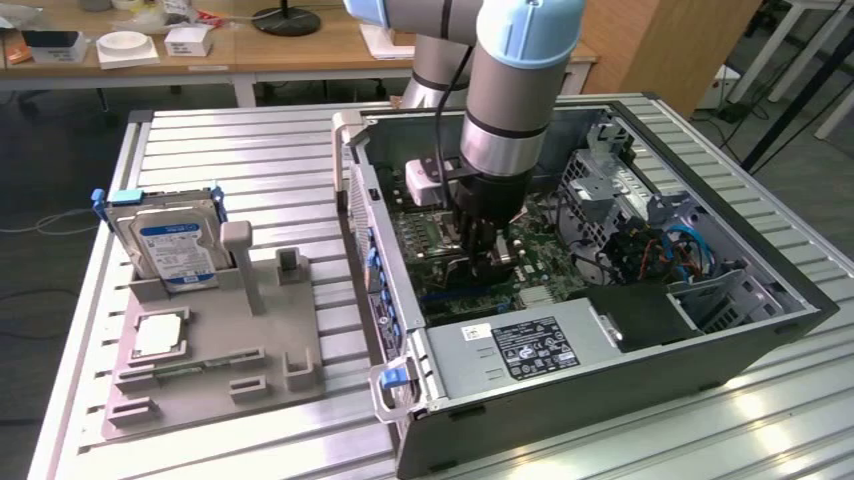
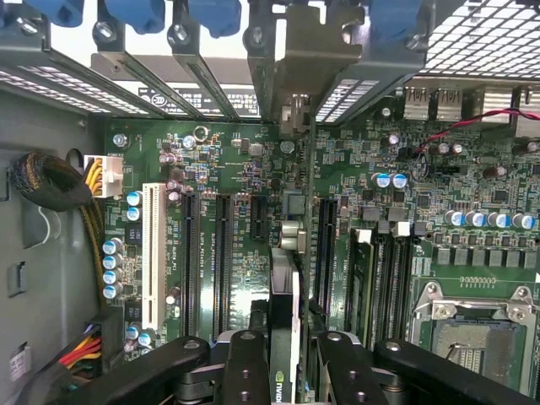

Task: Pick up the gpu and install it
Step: 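Insert the gpu into the slot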

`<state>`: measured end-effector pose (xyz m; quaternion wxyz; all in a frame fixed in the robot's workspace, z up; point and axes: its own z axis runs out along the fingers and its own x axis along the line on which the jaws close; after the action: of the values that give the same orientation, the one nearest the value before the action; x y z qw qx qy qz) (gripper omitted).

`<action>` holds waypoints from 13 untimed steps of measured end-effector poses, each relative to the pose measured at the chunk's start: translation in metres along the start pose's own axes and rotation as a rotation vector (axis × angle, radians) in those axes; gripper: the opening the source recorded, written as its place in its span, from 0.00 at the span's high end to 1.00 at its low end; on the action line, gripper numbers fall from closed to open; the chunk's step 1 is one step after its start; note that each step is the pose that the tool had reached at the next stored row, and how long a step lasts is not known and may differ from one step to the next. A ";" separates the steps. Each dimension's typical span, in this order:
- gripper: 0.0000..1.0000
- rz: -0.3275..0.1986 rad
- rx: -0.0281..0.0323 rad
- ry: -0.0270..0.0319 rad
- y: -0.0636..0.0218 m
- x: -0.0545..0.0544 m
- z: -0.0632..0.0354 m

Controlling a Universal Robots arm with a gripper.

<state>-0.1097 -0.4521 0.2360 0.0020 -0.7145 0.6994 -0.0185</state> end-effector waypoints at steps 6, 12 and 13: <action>0.73 0.000 -0.0003 -0.0001 0.0002 0.000 0.0008; 0.73 0.000 0.0001 -0.0002 0.0006 0.000 0.0012; 0.73 0.000 0.0000 -0.0003 0.0007 0.000 0.0012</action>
<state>-0.1103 -0.4520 0.2347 0.0022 -0.7145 0.6994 -0.0184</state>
